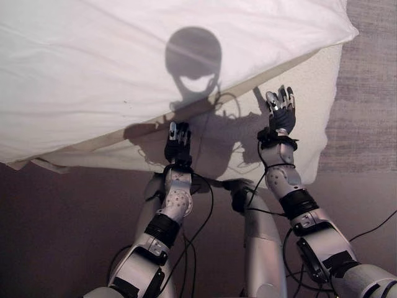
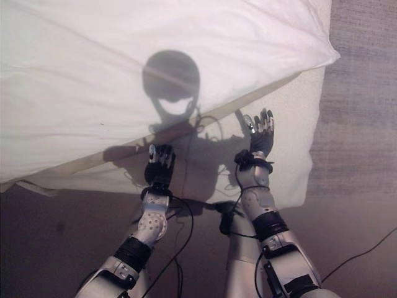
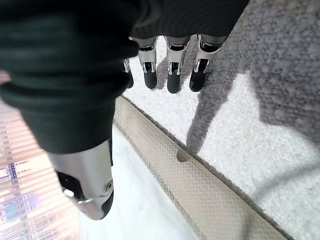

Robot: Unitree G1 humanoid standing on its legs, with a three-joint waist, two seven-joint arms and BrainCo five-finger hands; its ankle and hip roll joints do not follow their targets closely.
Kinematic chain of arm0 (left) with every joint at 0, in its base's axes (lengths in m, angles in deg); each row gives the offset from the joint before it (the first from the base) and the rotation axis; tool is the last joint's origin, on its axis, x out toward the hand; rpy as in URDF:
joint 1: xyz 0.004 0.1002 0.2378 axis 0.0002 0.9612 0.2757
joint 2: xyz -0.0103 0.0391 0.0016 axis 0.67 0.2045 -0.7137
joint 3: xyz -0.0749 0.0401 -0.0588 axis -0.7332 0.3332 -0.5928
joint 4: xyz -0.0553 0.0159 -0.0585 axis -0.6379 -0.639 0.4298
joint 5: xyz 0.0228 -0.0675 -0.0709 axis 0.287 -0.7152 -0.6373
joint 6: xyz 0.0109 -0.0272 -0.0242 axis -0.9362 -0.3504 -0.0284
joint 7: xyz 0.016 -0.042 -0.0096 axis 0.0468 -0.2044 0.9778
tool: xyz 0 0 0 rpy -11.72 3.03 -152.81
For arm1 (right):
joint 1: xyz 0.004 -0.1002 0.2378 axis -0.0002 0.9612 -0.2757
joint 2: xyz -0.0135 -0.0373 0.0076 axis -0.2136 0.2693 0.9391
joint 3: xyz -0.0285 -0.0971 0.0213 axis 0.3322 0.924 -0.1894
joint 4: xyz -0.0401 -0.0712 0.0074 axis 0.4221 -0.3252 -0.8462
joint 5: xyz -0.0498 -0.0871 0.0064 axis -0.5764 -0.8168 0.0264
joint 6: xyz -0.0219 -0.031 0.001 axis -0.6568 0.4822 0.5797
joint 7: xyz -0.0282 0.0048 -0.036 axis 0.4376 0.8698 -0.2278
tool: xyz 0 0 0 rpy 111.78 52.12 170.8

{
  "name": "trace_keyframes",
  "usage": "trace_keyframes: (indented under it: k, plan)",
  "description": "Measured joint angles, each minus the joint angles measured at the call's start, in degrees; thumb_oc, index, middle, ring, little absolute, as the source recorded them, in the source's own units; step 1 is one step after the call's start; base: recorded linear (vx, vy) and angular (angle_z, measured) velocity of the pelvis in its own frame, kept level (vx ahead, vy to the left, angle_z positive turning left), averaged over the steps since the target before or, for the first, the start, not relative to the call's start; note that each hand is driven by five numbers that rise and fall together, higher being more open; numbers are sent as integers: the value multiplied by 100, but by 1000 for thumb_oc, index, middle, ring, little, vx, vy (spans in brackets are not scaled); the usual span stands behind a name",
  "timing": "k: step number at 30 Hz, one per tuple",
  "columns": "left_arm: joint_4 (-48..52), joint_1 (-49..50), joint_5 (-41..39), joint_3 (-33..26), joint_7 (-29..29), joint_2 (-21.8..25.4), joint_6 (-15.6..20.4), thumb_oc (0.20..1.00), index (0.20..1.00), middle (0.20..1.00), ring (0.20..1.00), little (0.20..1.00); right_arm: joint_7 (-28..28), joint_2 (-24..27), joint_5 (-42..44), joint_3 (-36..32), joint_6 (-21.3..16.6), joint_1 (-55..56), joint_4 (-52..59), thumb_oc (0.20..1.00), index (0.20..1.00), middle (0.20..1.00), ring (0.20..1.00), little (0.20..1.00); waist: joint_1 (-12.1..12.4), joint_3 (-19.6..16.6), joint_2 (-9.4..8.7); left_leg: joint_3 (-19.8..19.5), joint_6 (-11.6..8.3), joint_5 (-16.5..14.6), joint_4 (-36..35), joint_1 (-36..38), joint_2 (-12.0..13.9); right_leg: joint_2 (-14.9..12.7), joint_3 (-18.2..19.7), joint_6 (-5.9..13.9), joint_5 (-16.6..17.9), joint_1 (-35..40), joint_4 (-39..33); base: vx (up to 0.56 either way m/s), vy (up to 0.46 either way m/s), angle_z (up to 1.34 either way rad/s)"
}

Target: Make the bed

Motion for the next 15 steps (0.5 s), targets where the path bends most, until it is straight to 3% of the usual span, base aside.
trace_keyframes:
  k: [15]
  plan:
    - [1166, 299, -74, 17, -269, 2, 97, 1000, 1000, 1000, 1000, 1000, -56, -16, -199, -64, 2, 15, -5, 1000, 1000, 1000, 1000, 1000, 111, 4, 6, -71, -32, 99, -28, 14, -24, -26, -35, -12, -6, 19, 83, -6, 6, 1]
